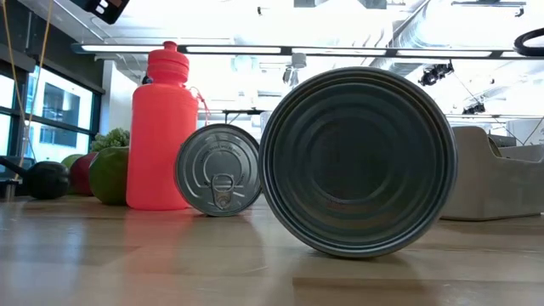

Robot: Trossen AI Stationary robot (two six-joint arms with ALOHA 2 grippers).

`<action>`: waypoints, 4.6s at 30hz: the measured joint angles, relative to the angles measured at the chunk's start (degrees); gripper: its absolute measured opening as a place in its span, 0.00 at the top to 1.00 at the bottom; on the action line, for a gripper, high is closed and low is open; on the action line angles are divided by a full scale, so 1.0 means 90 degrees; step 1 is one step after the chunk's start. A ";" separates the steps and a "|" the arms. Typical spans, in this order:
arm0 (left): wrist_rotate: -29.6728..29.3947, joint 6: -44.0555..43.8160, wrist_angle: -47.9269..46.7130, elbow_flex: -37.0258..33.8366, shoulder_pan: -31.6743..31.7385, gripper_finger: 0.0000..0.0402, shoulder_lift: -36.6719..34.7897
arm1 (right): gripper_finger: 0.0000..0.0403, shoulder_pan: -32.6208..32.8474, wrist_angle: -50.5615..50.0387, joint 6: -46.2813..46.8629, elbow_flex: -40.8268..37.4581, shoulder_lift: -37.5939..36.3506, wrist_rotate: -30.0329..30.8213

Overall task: Pick & Place Food Item
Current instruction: Put the right green tuna can into the gray bin

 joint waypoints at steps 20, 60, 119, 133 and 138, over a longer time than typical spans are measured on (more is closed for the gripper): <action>0.0000 0.0000 -0.0007 0.0002 0.0002 0.39 -0.0001 | 0.03 0.0287 -0.0283 0.0389 -0.0012 0.0010 0.0927; 0.0000 0.0000 -0.0005 0.0000 0.0000 0.39 0.0000 | 0.08 0.0267 -0.1877 -0.0601 0.1370 -0.0797 0.5671; 0.0002 0.0000 -0.0003 0.0000 0.0002 0.39 -0.0002 | 0.07 -0.1189 -0.1502 -0.0488 -0.0338 -0.0566 0.6949; 0.0001 0.0000 -0.0003 0.0001 0.0001 0.39 -0.0001 | 0.02 -0.1282 -0.1165 -0.0535 -0.0333 -0.0567 0.6206; 0.0000 0.0000 -0.0003 0.0000 0.0000 0.39 -0.0002 | 0.04 -0.1347 -0.0563 -0.0900 -0.0333 -0.0566 0.6239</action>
